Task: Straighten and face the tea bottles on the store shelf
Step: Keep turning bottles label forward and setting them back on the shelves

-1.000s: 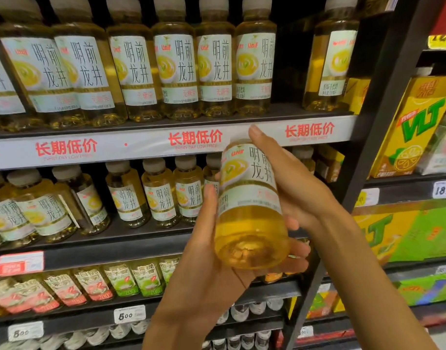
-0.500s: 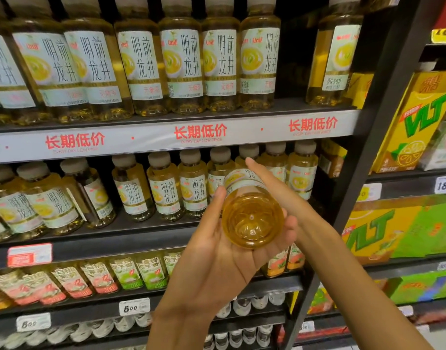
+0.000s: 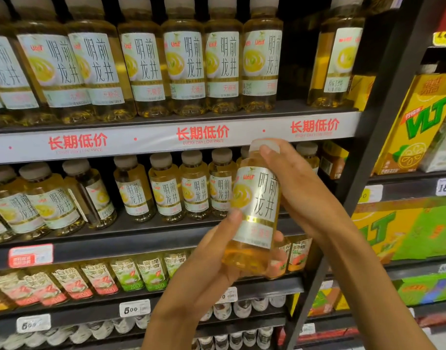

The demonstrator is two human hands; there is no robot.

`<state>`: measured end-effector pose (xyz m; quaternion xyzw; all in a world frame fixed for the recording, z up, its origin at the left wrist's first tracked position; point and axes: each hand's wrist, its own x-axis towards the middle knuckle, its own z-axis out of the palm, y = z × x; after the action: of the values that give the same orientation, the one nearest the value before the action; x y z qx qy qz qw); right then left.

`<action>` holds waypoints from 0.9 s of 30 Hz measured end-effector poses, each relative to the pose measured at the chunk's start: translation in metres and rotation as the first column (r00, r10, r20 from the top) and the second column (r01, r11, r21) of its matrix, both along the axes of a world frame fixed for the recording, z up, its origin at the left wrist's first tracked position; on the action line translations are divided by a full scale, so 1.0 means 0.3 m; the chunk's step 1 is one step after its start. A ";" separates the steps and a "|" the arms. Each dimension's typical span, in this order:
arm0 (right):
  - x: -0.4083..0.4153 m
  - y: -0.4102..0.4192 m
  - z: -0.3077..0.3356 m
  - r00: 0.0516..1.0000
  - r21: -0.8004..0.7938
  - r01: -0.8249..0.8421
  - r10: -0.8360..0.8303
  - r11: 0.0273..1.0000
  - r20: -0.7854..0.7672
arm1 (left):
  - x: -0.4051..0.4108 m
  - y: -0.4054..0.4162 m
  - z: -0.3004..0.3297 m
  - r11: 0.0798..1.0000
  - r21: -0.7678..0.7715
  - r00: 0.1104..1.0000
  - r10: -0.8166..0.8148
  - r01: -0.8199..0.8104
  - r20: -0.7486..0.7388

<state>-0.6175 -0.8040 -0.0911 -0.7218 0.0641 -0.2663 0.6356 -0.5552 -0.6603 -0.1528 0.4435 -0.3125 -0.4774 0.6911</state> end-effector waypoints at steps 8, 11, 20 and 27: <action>0.011 0.020 0.049 0.985 -0.046 -0.065 0.071 0.997 0.157 | 0.013 -0.027 0.025 0.952 -0.063 0.860 0.297 -0.299 0.415; 0.012 0.030 0.061 0.988 -0.139 -0.054 0.073 0.989 0.138 | 0.024 -0.061 0.020 0.918 -0.107 0.806 0.387 -0.382 0.447; -0.002 0.058 0.075 0.946 -0.421 0.023 0.117 0.907 0.303 | 0.086 -0.109 0.026 0.878 -0.232 0.640 0.467 -0.420 0.610; -0.017 0.058 0.066 0.913 -0.542 0.016 0.209 0.840 0.351 | 0.109 -0.129 0.057 0.870 -0.276 0.609 0.486 -0.409 0.627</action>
<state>-0.6227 -0.7865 -0.0713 -0.8028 -0.1797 -0.3810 0.4220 -0.5226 -0.6989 -0.1356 0.6132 -0.4460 -0.0768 0.6475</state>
